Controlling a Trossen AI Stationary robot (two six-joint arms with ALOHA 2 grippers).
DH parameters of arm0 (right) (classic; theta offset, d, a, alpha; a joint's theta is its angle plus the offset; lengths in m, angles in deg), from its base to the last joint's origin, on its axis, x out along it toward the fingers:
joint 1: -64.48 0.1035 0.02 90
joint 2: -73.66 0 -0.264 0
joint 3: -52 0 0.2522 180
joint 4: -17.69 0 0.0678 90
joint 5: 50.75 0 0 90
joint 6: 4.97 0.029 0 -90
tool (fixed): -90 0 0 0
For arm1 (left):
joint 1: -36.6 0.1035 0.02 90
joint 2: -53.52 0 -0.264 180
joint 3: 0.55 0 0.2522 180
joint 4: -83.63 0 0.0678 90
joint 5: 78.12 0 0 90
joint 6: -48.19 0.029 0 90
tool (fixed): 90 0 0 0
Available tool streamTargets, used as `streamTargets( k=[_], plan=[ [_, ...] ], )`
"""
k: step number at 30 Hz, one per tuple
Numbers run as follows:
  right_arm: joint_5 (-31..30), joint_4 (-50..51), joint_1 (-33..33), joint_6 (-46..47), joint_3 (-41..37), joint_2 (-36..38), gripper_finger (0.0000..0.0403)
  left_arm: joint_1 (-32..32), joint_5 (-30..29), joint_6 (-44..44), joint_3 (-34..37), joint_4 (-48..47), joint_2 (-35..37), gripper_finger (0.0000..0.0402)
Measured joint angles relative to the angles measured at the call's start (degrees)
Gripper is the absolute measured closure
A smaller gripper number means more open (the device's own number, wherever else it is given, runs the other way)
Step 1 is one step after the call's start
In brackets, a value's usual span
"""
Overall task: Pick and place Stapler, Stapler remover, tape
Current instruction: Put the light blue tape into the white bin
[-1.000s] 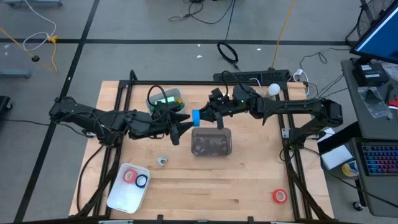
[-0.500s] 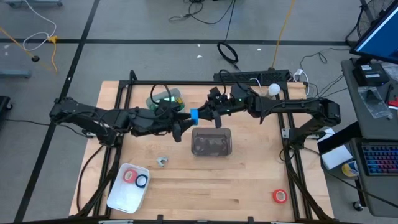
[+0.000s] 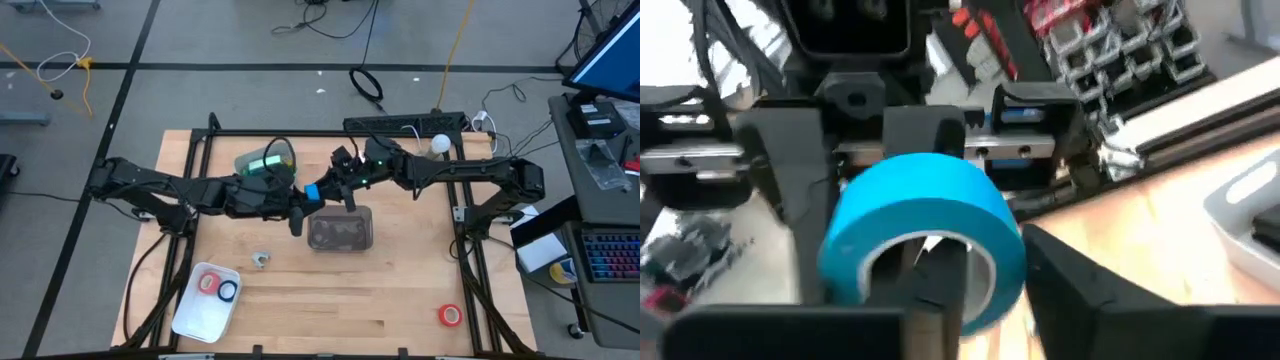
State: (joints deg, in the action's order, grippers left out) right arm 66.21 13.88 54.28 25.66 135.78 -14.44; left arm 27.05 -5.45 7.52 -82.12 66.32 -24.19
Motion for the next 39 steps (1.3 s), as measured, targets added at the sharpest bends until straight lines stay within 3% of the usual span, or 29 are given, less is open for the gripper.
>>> streamTargets(
  k=[6,13,18,22,26,35,39],
  plan=[
    [6.9,10.3,-2.0,-4.4,0.0,0.1,0.0248,-2.1,3.9,-5.8,0.1,-12.3,3.5,0.0363],
    [9.1,19.2,-4.1,-7.7,-3.2,0.1,0.0221,-6.5,5.8,-22.0,0.0,-31.1,8.6,0.0363],
    [9.3,19.3,-4.2,-7.5,-5.9,0.1,0.0219,-10.6,15.9,-38.7,0.0,-41.6,8.6,0.0363],
    [9.3,19.2,-4.2,-7.4,-7.2,0.1,0.0218,-15.0,27.5,-50.2,0.0,-45.4,6.7,0.0363],
    [9.3,19.1,-4.2,-7.4,-7.3,0.1,0.0218,-21.8,33.1,-59.0,0.0,-50.6,4.3,0.0363],
    [9.3,19.1,-4.2,-7.4,-7.3,0.1,0.0220,-36.4,35.4,-76.0,4.9,-50.4,0.2,0.0363],
    [9.4,19.1,-4.2,-7.3,-7.3,0.1,0.0222,-39.3,31.7,-78.4,8.5,-45.0,0.0,0.0363]
  ],
)
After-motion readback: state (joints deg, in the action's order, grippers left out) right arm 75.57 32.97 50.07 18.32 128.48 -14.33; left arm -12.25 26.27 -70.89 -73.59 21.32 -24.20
